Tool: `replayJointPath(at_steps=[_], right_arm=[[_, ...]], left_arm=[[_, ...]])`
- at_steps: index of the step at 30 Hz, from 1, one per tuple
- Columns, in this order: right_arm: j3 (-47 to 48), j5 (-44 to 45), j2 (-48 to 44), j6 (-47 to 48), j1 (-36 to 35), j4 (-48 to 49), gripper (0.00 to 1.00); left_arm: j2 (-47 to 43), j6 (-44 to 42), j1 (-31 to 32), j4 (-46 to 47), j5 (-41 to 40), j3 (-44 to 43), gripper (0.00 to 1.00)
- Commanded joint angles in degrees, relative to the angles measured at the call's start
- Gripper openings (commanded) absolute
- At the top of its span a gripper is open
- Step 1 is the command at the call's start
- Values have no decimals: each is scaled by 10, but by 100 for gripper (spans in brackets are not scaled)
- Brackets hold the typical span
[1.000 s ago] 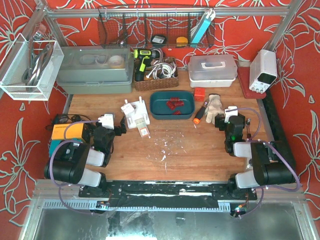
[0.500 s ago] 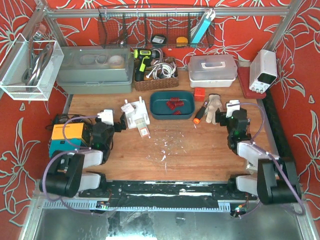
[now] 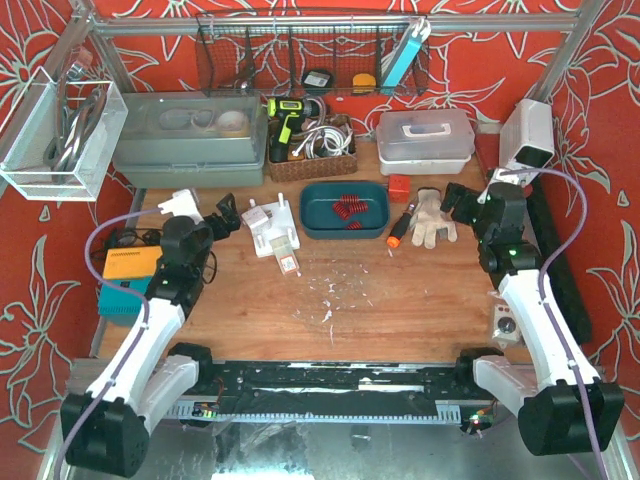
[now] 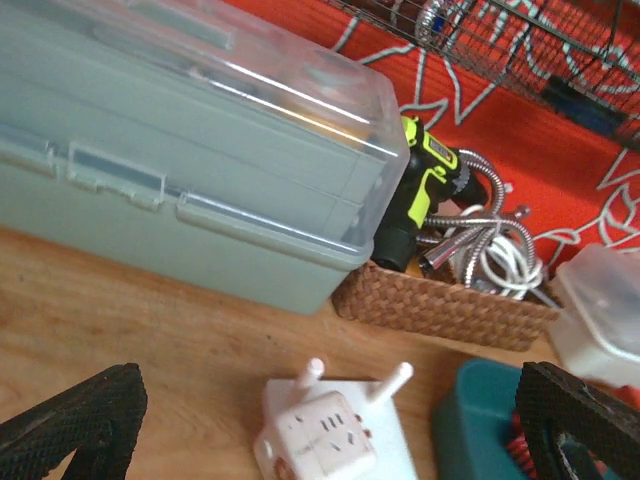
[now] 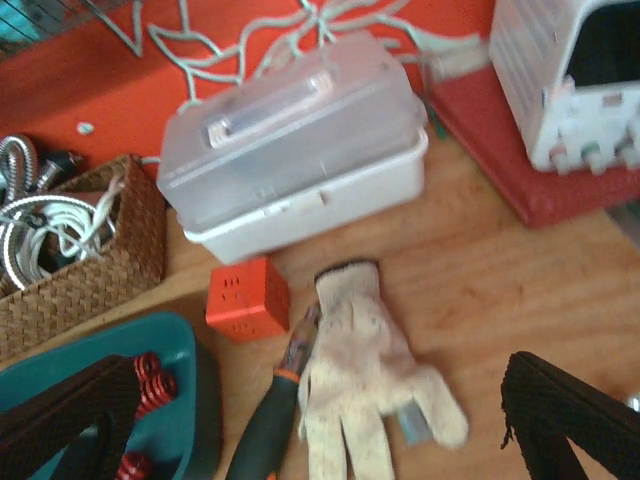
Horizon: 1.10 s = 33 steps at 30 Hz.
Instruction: Install the large spring
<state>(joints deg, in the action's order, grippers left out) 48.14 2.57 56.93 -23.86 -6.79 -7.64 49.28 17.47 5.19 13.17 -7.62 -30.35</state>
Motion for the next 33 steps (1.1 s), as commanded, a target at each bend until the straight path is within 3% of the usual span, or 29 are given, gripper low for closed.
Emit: replayJointPath(at_steps=[1,5,8,12,16,21,24,29,33], right_arm=[[12,-36,-3,-92,4,-166,99],[7,-140,-1,-97,3,-158,99],[4,-162,-6,-103,-6,-176,99],[-10,-155,-33,-67,-58,-180,99],[-45,-203,-48,-33,-119,-133,98],[-98,-210,-46,-16,-190,-63,97],[-100,-195,-23,4,-239,-54,95],[-106,-85,-6,40,-348,-40,95],[-138,-38,2,42,-383,11,95]], left_arm=[[-59,135,-2,-153,34,-17,100],[-124,186,-2,-147,116,28,100],[-153,214,-2,-140,167,55,100],[-137,239,-2,-148,227,58,99],[-99,237,7,-151,262,56,94],[-79,232,53,-161,209,63,76],[-64,233,106,-177,138,58,67],[13,215,215,-226,9,14,63],[79,214,269,-242,-53,-15,59]])
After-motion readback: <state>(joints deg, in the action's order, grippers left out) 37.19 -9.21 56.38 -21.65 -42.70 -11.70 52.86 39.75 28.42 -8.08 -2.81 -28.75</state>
